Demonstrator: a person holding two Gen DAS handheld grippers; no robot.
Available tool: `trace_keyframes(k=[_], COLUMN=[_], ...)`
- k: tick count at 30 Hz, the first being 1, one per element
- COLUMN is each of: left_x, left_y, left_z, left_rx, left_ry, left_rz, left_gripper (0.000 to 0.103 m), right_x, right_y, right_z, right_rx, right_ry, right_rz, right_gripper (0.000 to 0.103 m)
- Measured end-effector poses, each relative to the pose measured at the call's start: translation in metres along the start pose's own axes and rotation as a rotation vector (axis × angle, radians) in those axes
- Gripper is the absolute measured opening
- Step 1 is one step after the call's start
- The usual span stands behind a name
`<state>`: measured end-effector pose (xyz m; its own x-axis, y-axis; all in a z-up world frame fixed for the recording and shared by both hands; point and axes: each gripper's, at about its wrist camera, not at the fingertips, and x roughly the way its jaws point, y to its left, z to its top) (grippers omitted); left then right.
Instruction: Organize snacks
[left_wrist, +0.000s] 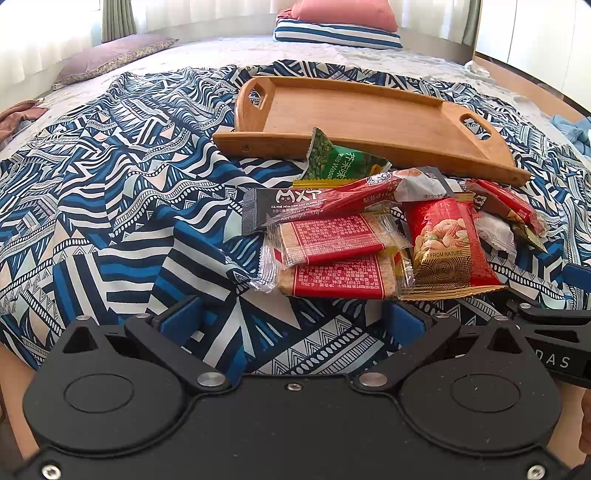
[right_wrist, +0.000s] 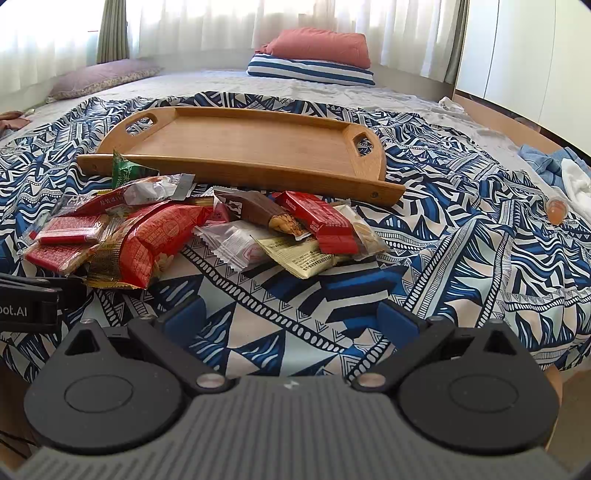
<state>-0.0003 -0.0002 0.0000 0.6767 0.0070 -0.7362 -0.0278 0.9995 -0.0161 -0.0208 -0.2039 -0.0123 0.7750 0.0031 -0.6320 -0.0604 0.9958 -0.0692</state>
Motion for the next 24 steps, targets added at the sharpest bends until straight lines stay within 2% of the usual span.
trace_keyframes(k=[11, 24], left_x=[-0.0034, 0.0003], left_y=[-0.0006, 0.0052], left_z=[-0.0041, -0.0033], left_rx=[0.010, 0.026], left_ry=[-0.030, -0.062], left_rz=[0.009, -0.021], left_gripper=[0.103, 0.103], right_x=[-0.0001, 0.0027], right_y=[-0.0004, -0.0032], right_z=[-0.0011, 0.0013], right_rx=[0.016, 0.019], right_ry=[-0.005, 0.003], right_rz=[-0.002, 0.002], right_gripper=[0.103, 0.103])
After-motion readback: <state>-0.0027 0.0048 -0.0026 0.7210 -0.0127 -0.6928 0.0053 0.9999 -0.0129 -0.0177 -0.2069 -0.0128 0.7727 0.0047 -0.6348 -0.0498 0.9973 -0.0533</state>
